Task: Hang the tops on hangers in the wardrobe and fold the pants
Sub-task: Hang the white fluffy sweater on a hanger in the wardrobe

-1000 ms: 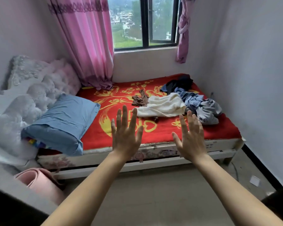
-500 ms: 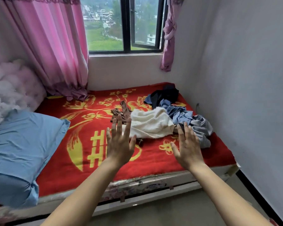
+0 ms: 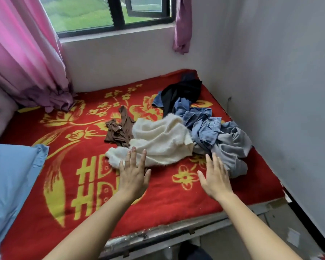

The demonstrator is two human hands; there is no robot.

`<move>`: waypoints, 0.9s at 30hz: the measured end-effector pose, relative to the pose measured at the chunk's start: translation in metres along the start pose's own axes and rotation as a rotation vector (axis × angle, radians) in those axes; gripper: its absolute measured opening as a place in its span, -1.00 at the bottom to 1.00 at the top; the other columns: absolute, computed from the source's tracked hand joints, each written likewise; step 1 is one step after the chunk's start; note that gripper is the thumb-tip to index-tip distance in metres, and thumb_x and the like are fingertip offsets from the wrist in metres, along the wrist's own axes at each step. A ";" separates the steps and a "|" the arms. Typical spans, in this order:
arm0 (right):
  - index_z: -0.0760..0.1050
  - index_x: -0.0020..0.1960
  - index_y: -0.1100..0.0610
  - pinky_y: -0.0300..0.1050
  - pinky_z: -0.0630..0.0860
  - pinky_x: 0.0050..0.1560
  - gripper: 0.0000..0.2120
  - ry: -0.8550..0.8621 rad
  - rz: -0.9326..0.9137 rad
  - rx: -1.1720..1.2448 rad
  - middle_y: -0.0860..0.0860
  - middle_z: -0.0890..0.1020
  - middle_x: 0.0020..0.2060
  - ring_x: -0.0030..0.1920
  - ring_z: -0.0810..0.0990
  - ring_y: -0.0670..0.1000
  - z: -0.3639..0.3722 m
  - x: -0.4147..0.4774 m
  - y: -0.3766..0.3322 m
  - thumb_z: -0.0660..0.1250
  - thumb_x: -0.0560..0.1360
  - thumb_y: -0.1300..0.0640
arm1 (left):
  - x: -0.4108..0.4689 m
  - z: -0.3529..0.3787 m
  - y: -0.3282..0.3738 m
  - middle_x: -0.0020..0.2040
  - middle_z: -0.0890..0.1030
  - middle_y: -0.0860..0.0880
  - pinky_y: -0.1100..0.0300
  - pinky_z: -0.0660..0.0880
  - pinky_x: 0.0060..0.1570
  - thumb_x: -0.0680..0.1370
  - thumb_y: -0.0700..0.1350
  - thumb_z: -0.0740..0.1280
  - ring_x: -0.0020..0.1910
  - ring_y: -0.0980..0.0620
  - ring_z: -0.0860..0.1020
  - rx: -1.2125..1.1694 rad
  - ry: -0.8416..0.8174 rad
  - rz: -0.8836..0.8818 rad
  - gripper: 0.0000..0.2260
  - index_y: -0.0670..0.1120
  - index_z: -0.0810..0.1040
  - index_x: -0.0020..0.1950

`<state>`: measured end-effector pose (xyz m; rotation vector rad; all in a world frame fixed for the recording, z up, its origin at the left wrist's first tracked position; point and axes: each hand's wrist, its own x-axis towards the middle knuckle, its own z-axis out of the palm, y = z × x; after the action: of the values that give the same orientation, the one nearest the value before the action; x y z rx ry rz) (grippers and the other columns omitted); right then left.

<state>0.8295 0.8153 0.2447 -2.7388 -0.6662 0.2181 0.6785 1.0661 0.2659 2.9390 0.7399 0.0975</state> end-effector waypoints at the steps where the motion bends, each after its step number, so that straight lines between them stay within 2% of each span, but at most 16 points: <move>1: -0.10 0.63 0.09 0.11 -0.04 0.56 -0.28 -0.032 0.002 0.006 0.14 -0.09 0.62 0.61 -0.09 0.14 0.000 0.024 0.007 0.12 0.63 -0.16 | 0.019 0.004 0.005 0.61 -0.18 -0.13 -0.23 0.03 0.47 0.62 0.19 0.12 0.59 -0.12 -0.18 0.009 -0.017 -0.016 -0.34 0.05 -0.11 0.62; 5: -0.06 0.63 0.10 0.14 0.04 0.57 -0.32 -0.150 0.006 0.040 0.13 -0.03 0.62 0.60 -0.03 0.13 0.011 0.101 0.032 0.13 0.64 -0.13 | 0.081 0.023 0.031 0.61 -0.18 -0.15 -0.18 0.08 0.48 0.63 0.19 0.11 0.59 -0.13 -0.15 0.051 -0.082 -0.039 -0.34 0.03 -0.12 0.61; 9: -0.03 0.63 0.10 0.09 0.12 0.53 -0.34 -0.281 0.036 0.106 0.11 -0.01 0.61 0.59 0.02 0.13 0.054 0.139 0.045 0.13 0.65 -0.12 | 0.117 0.065 0.048 0.60 0.05 -0.21 -0.22 0.20 0.44 0.58 0.11 0.27 0.57 -0.20 0.07 0.051 -0.123 -0.002 -0.34 -0.04 0.11 0.61; 12: -0.03 0.62 0.05 0.09 0.22 0.48 -0.36 -0.384 0.066 0.138 0.05 -0.03 0.62 0.58 0.06 0.11 0.105 0.152 0.058 0.12 0.65 -0.12 | 0.138 0.124 0.052 0.59 0.09 -0.21 -0.25 0.24 0.42 0.54 0.07 0.34 0.56 -0.21 0.11 0.075 -0.219 0.045 -0.32 -0.07 0.16 0.59; 14: -0.03 0.62 0.03 0.07 0.26 0.45 -0.37 -0.422 0.089 0.167 -0.01 -0.05 0.62 0.57 0.10 0.08 0.142 0.159 0.069 0.12 0.65 -0.11 | 0.151 0.171 0.051 0.60 0.01 -0.20 -0.27 0.19 0.44 0.54 0.07 0.33 0.58 -0.20 0.03 0.101 -0.298 0.053 -0.29 -0.06 0.09 0.61; 17: 0.00 0.62 0.04 0.00 0.34 0.39 -0.38 -0.379 0.097 0.205 -0.04 -0.05 0.61 0.55 0.14 0.04 0.189 0.180 0.081 0.15 0.65 -0.07 | 0.179 0.239 0.047 0.59 -0.22 -0.16 -0.26 0.00 0.49 0.58 0.09 0.24 0.59 -0.15 -0.16 0.144 -0.371 0.071 -0.24 -0.03 -0.16 0.61; 20: 0.02 0.62 0.08 0.01 0.35 0.43 -0.39 -0.270 0.036 0.170 0.02 -0.05 0.62 0.56 0.12 0.06 0.224 0.222 0.087 0.18 0.65 0.00 | 0.214 0.292 0.047 0.60 -0.19 -0.17 -0.27 -0.07 0.48 0.57 0.03 0.25 0.59 -0.15 -0.17 0.201 -0.379 0.106 -0.23 -0.04 -0.19 0.61; 22: 0.02 0.62 0.10 0.03 0.39 0.40 -0.38 -0.169 -0.016 0.105 0.06 -0.05 0.62 0.53 0.18 0.10 0.240 0.264 0.088 0.20 0.64 0.08 | 0.240 0.317 0.039 0.61 -0.06 -0.19 -0.30 -0.09 0.47 0.59 -0.01 0.23 0.59 -0.16 -0.14 0.315 -0.436 0.112 -0.22 -0.06 -0.26 0.60; 23: -0.01 0.62 0.11 0.04 0.43 0.35 -0.35 -0.115 -0.040 0.073 0.07 -0.04 0.62 0.50 0.24 0.13 0.246 0.288 0.088 0.21 0.63 0.12 | 0.251 0.329 0.033 0.58 0.14 -0.20 -0.30 -0.08 0.47 0.60 -0.02 0.23 0.58 -0.18 -0.01 0.381 -0.460 0.097 -0.21 -0.09 -0.29 0.59; 24: -0.05 0.63 0.09 0.06 0.47 0.26 -0.31 -0.065 -0.055 0.042 0.07 -0.03 0.62 0.45 0.29 0.16 0.251 0.312 0.088 0.23 0.61 0.15 | 0.261 0.340 0.026 0.45 0.39 -0.18 -0.29 -0.03 0.47 0.60 -0.04 0.25 0.52 -0.19 0.20 0.430 -0.477 0.078 -0.20 -0.12 -0.28 0.58; 25: -0.10 0.63 0.06 0.08 0.52 0.14 -0.27 -0.025 -0.059 0.015 0.07 0.00 0.62 0.38 0.36 0.18 0.255 0.335 0.089 0.24 0.60 0.18 | 0.267 0.347 0.020 0.27 0.55 -0.11 -0.25 0.06 0.46 0.58 -0.08 0.26 0.37 -0.18 0.40 0.450 -0.492 0.069 -0.22 -0.14 -0.24 0.59; 27: -0.10 0.63 -0.02 0.09 0.50 -0.14 -0.25 0.000 -0.064 -0.030 0.09 0.21 0.54 0.18 0.50 0.21 0.263 0.371 0.090 0.26 0.59 0.20 | 0.268 0.358 0.006 0.06 0.62 -0.04 -0.14 0.28 0.31 0.53 -0.20 0.21 0.10 -0.14 0.56 0.423 -0.473 0.117 -0.36 -0.10 0.04 0.58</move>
<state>1.1361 0.9828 -0.0599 -2.7410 -0.7624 0.1949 0.9485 1.1557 -0.0789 3.1807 0.5666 -0.8091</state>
